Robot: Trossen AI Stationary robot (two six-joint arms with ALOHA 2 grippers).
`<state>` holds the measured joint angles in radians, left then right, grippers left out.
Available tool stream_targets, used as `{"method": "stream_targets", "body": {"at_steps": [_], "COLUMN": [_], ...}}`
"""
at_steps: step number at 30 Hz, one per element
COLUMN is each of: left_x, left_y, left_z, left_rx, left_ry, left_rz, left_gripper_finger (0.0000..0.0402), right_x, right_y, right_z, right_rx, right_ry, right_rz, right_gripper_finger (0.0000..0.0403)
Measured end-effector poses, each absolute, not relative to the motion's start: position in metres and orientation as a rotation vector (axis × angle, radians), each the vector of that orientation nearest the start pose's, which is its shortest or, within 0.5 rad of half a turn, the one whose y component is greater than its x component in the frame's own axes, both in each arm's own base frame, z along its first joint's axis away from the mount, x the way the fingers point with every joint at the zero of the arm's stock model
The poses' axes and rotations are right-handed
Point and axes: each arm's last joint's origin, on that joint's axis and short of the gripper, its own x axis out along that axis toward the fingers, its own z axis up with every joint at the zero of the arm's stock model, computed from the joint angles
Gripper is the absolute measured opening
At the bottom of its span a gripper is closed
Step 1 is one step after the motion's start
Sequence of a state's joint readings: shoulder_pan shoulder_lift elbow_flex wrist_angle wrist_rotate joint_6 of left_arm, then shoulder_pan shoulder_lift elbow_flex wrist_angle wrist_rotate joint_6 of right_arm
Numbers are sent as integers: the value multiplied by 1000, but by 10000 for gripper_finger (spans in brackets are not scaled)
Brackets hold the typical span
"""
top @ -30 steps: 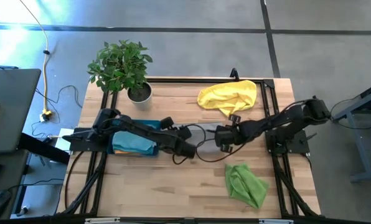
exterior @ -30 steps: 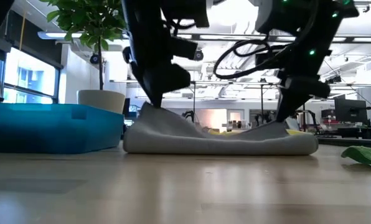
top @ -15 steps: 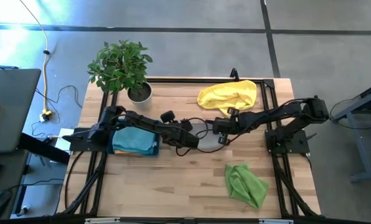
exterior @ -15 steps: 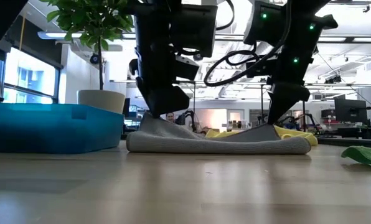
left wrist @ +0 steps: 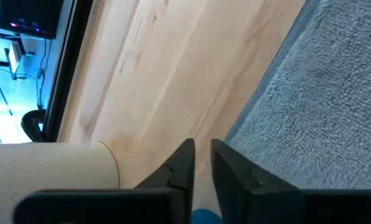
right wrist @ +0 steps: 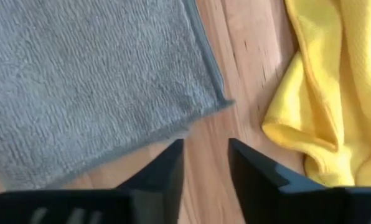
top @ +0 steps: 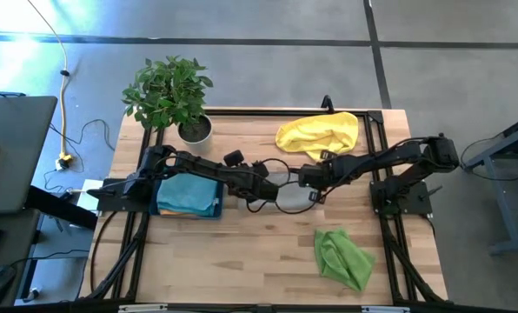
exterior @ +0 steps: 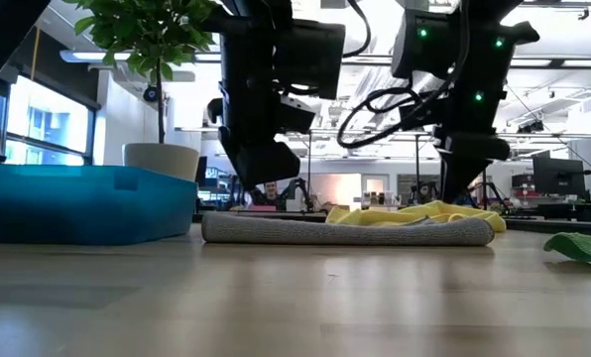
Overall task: Fold microfiber towels
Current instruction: Fold the gray towel on the table
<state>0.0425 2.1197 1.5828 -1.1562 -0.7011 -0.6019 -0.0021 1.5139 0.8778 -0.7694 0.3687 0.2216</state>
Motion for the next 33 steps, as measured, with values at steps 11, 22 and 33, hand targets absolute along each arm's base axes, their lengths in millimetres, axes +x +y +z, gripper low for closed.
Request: {"method": "stream_targets", "body": {"at_steps": [11,22,33], "left_x": [384,383,377], "left_y": [20,-37,-95], "left_z": [166,163,166], "left_rx": [69,54,26], "left_ry": [1484,1595,1561], "left_rz": [839,491,400], "left_gripper_finger": [117,106,103], "right_x": [257,235,221], "right_y": [9,21,28], "right_z": [169,132,154], "right_rx": [43,147,132], "right_ry": [1264,1290,1340], "right_rz": [-368,-267,-232], "right_gripper_finger": [156,149,149]}}
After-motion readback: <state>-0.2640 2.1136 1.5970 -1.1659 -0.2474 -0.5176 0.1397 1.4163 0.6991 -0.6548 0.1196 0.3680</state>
